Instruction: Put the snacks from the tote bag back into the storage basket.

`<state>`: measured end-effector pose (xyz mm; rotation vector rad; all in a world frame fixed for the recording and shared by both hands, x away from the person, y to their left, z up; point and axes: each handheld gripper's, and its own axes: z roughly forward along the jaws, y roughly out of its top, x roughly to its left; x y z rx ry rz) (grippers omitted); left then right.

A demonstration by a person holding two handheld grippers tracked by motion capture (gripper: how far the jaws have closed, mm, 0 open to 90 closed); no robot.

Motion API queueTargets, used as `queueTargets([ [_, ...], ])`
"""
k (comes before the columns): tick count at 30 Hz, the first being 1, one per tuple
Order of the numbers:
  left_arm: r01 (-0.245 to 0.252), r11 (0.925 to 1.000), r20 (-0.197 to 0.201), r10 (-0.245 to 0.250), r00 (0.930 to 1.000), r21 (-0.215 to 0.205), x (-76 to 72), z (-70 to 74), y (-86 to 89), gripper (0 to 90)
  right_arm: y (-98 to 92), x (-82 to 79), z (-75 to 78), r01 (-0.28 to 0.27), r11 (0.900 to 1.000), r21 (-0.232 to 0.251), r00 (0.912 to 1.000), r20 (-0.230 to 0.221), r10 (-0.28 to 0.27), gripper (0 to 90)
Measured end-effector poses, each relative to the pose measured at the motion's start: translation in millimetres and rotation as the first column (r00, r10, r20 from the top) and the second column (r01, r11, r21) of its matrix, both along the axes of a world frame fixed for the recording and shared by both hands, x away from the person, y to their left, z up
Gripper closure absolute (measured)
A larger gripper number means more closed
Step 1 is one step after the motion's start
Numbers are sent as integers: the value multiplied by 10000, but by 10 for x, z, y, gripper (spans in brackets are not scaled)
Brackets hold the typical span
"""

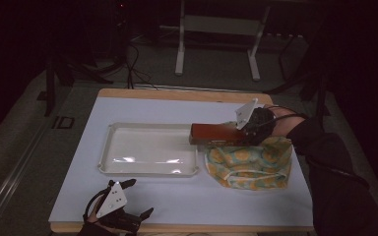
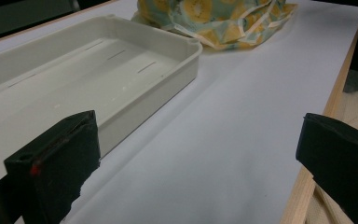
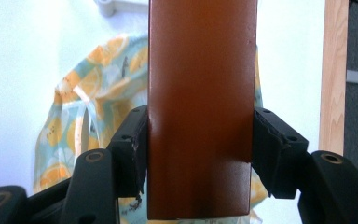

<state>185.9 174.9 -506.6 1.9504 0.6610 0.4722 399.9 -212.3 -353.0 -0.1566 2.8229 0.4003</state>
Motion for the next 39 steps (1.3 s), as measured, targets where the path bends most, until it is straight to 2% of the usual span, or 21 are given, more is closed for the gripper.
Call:
queueTargets([
  [22,129,9999,17,-129,9999,48,-10,-1,4,0,512,-21,-88,-893,9959,117,9957,-253,896,430],
  [29,147,9999,56,-148,9999,38,-12,1,7,0,671,-51,-102,-1242,9915,383,9918,-262,1252,430],
  [36,163,9999,84,-163,9998,20,-14,2,8,0,832,-83,-91,-1630,9832,819,9857,-300,1660,430],
  [39,175,9998,104,-175,9998,15,-15,4,12,0,921,-101,-105,-1858,9762,1118,9815,-256,1897,430],
])
